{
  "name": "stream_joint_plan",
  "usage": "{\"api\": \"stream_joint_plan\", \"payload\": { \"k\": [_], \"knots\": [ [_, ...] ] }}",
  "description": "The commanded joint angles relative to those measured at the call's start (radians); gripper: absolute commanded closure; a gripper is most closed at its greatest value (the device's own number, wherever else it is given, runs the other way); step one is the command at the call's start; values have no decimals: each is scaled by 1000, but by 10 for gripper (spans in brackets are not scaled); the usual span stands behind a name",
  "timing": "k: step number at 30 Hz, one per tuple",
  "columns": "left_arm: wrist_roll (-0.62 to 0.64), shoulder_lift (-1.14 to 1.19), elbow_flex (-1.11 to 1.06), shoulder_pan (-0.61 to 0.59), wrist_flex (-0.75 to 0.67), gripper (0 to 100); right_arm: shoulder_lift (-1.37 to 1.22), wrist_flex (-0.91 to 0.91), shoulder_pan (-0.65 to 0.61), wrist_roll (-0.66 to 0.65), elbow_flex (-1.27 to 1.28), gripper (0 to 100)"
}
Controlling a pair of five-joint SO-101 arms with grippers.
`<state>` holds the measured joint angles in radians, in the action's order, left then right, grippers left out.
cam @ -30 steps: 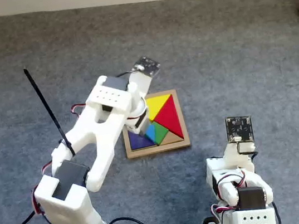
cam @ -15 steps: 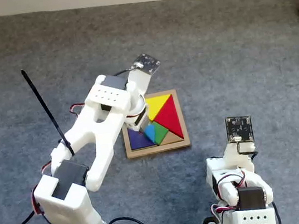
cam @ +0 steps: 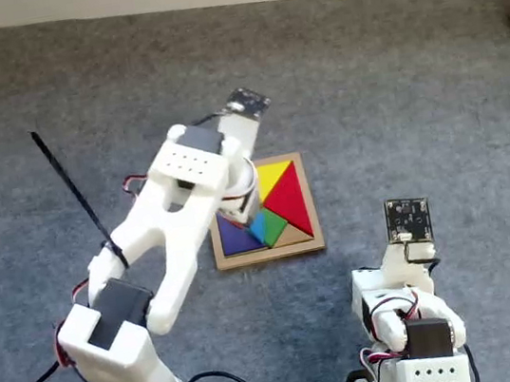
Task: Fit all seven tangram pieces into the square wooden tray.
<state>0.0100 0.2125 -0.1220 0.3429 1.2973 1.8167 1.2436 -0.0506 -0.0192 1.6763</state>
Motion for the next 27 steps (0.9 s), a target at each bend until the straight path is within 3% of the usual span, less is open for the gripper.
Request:
{"api": "stream_joint_plan", "payload": {
  "k": [1, 12, 16, 27],
  "knots": [
    [12, 13, 44, 21, 8, 804, 19, 7, 10, -8, 116, 990],
    [-23, 216, 252, -99, -3, 804, 19, 7, 10, -8, 116, 990],
    [-158, 216, 335, -97, 69, 804, 19, 7, 10, -8, 116, 990],
    [-210, 216, 570, -85, 292, 804, 19, 7, 10, -8, 116, 990]
  ]
}}
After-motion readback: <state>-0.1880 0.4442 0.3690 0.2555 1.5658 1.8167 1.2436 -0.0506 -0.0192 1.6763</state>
